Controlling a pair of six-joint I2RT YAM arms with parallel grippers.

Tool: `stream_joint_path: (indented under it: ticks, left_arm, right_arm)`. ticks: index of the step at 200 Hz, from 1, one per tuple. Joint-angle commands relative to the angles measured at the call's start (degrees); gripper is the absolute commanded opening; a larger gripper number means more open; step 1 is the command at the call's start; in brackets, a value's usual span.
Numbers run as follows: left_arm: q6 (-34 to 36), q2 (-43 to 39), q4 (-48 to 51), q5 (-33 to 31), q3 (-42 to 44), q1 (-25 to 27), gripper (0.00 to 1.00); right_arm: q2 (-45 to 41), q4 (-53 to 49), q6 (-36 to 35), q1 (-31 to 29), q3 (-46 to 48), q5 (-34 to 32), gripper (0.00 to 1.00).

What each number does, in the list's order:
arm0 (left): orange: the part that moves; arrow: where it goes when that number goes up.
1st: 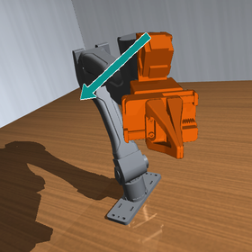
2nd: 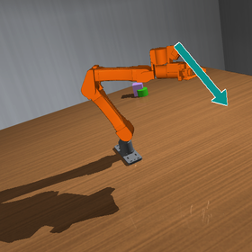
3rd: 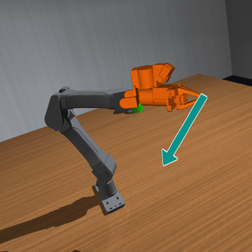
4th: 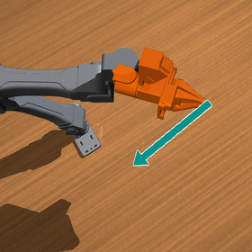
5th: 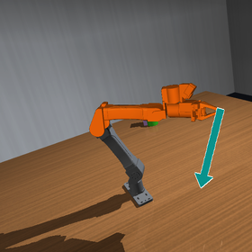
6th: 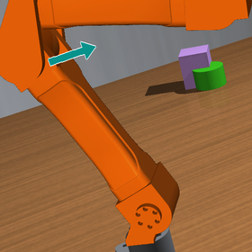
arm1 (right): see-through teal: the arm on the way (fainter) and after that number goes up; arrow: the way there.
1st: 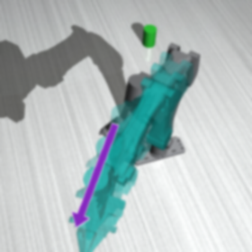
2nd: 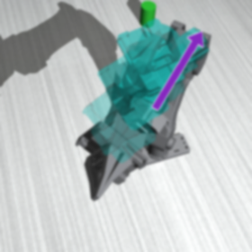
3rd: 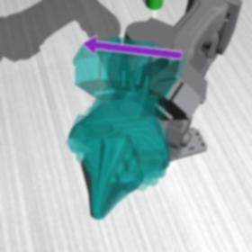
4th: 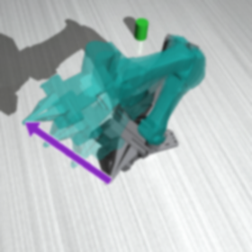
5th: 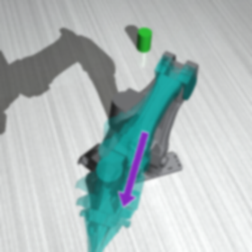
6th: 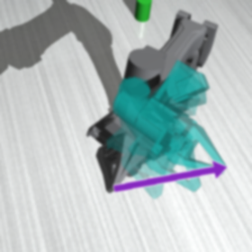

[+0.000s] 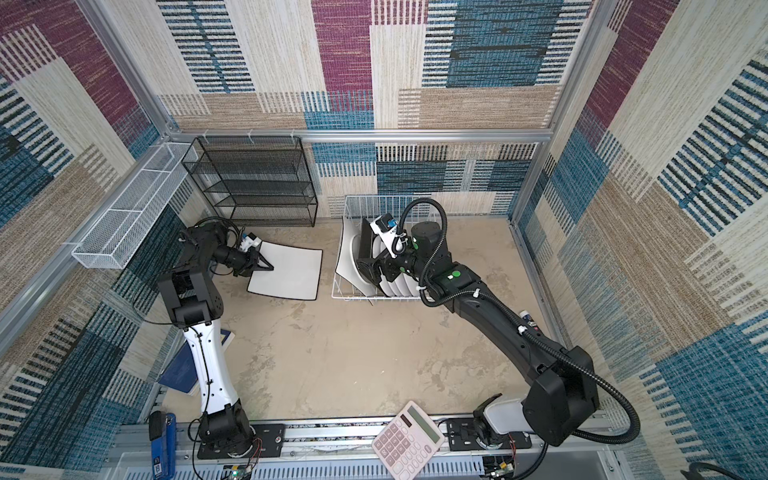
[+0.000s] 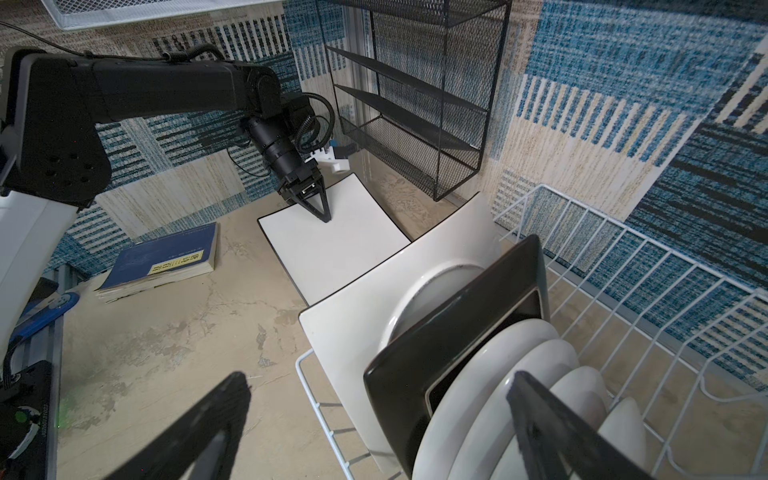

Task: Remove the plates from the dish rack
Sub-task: 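Open the left gripper and raise it off the placed plate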

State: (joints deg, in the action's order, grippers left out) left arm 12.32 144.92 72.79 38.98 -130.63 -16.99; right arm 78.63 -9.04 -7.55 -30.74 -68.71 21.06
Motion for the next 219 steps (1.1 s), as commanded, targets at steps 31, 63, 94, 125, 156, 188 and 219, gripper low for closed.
stream_joint_path:
  ticks: [31, 63, 94, 125, 156, 188, 219]
  left_arm:
    - [-0.7, 1.3, 0.2, -4.5, -1.5, -0.4, 0.44]
    - [-1.3, 1.2, 0.2, -5.2, -1.7, -0.5, 0.52]
    - [-2.3, -0.4, 0.2, -5.2, -1.7, -0.6, 0.55]
    - [-3.6, -4.2, 0.2, -7.8, -1.1, -0.6, 0.58]
    - [-5.0, -9.6, 0.2, -3.9, 0.9, -0.2, 0.6]
    - [-6.1, -17.0, -0.3, -3.2, 3.3, 2.3, 0.62]
    - [-7.2, -24.0, -1.1, -1.4, 4.0, 4.6, 0.63]
  right_arm:
    - [-1.8, 2.1, 0.4, -0.1, 1.8, -0.8, 0.99]
    - [-2.3, 2.7, 0.3, -0.1, 1.7, -1.1, 0.99]
    - [-2.3, 2.4, 0.2, 0.0, 1.6, -2.1, 0.99]
    - [-2.4, 1.8, -0.2, -0.1, 1.6, -5.0, 0.99]
    - [-2.9, 2.7, 0.3, 0.0, 1.8, -6.7, 0.99]
    - [-2.6, 2.3, 0.8, 0.0, 0.6, -7.1, 0.99]
    - [-2.3, 2.5, 1.0, 0.0, -0.4, -8.2, 0.99]
